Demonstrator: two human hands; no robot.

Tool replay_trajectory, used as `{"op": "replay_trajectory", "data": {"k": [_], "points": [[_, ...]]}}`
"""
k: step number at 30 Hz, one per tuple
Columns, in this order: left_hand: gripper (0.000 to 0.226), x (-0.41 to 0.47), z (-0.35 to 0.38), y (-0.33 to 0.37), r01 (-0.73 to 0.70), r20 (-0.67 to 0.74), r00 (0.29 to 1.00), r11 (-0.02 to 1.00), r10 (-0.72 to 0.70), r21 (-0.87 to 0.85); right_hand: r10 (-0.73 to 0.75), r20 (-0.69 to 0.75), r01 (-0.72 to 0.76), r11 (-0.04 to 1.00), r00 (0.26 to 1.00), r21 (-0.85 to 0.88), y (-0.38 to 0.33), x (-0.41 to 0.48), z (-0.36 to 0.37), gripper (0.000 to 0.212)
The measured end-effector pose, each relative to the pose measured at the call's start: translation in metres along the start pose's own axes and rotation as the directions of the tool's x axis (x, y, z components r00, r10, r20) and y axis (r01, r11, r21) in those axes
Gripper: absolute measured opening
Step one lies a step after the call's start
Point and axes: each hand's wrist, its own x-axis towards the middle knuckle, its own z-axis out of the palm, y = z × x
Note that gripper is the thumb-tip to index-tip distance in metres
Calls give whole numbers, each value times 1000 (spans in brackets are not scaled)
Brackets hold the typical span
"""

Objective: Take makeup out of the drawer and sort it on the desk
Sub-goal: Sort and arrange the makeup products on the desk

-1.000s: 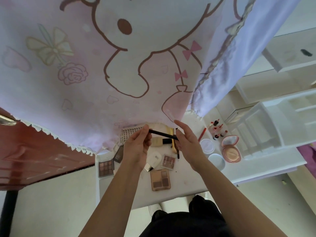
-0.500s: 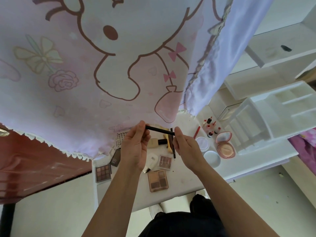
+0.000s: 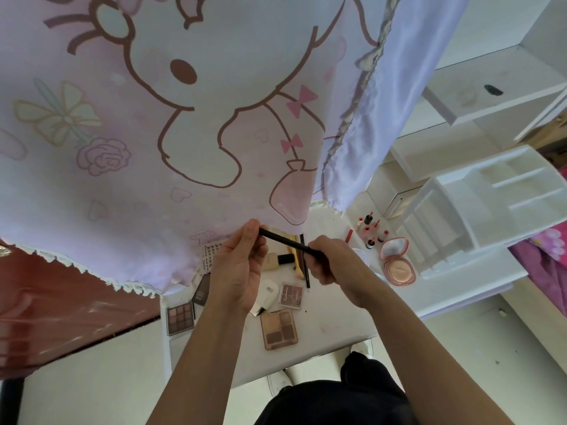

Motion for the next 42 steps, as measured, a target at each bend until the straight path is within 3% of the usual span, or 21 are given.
{"op": "replay_trajectory", "data": {"k": [2,7,11,13,16,22,33,38,42], "points": [[25,-1,2,3,-19,54,998,999,16,48,91,124,-93,996,988,14,-4,-2,-2,43],[28,0,10,6,60,144,987,992,-75,110,80,255,-113,987,963,115,-4,-5,4,49],[15,26,-10,40,-45,-120,993,983,23,-179,-39,47,43,995,998,-91,3,-12,-5,53],[14,39,-23,65,-109,-161,984,967,73,-228,-70,-54,64,993,996,-100,8,-17,-18,57],[16,41,-24,68,-112,-86,991,979,98,-172,-56,-105,57,998,993,2,9,-19,-28,57],[19,30,-13,34,-17,-33,999,979,11,-202,-120,-26,121,992,992,32,4,-13,-9,41],[7,25,-21,-3,135,-50,988,967,-149,-216,-78,-208,59,994,975,-97,24,-3,-13,27],[16,32,-23,-27,268,28,963,958,-266,-107,-33,-226,19,998,974,-61,39,-2,-20,28],[30,38,-22,-52,392,98,912,917,-398,76,79,-336,-65,996,939,54,60,5,-32,34]]}}
